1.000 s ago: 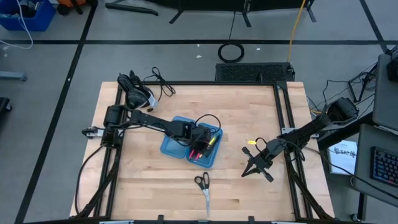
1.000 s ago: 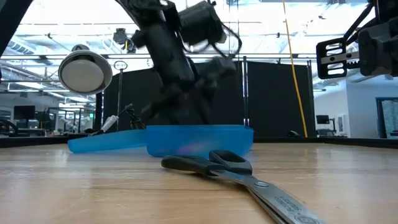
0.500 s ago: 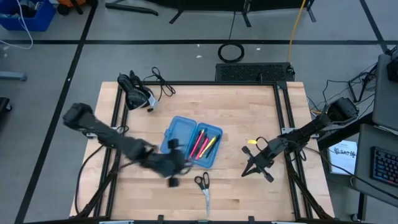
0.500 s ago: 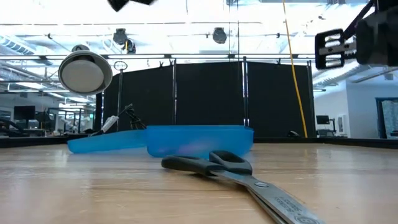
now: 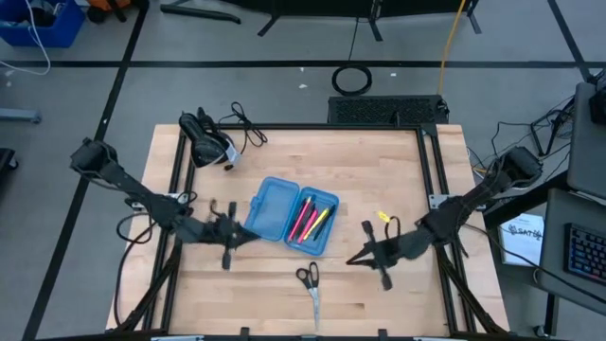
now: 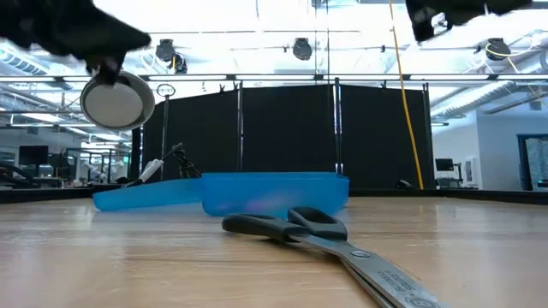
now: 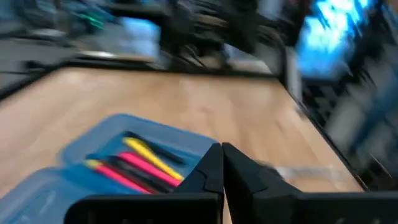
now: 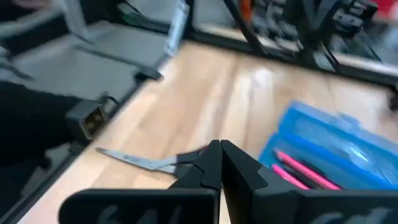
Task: Pick & place school supplies into a supply box
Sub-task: Put the scissors into the supply box
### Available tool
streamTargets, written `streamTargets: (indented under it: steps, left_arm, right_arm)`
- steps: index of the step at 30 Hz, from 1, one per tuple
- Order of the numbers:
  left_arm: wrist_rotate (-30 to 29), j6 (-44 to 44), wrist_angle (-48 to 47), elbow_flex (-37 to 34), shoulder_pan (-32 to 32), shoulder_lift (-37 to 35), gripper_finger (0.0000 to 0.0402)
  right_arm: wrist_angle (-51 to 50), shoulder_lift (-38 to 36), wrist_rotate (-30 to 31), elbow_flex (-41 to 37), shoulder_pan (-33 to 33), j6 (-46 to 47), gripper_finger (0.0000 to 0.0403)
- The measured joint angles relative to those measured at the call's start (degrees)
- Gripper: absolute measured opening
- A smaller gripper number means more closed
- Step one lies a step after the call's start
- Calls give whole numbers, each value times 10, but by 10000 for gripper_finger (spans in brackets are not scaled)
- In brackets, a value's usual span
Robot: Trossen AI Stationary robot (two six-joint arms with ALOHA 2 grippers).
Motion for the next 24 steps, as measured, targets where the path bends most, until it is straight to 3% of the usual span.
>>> streamTargets:
  steps: [4, 7, 10, 15, 20, 24]
  left_arm:
    - [-76, -26, 151, -103, 0, -2, 20]
    - [-92, -33, 213, -145, 1, -2, 27]
    - [-90, -13, 231, -167, 0, -1, 26]
    - [-90, 27, 232, -170, 0, -2, 15]
    - [-89, 47, 226, -170, 0, -2, 6]
    - [-88, 48, 186, -170, 0, -2, 11]
  right_arm:
    - [-189, 43, 68, 141, 45, 74, 0]
    - [-288, 89, 90, 241, 72, 145, 0]
    - [-349, 149, 123, 333, 83, 217, 0]
    - [-404, 246, 126, 459, 77, 314, 0]
    - [-436, 329, 119, 504, 14, 451, 0]
    - [-429, 368, 46, 506, -35, 547, 2]
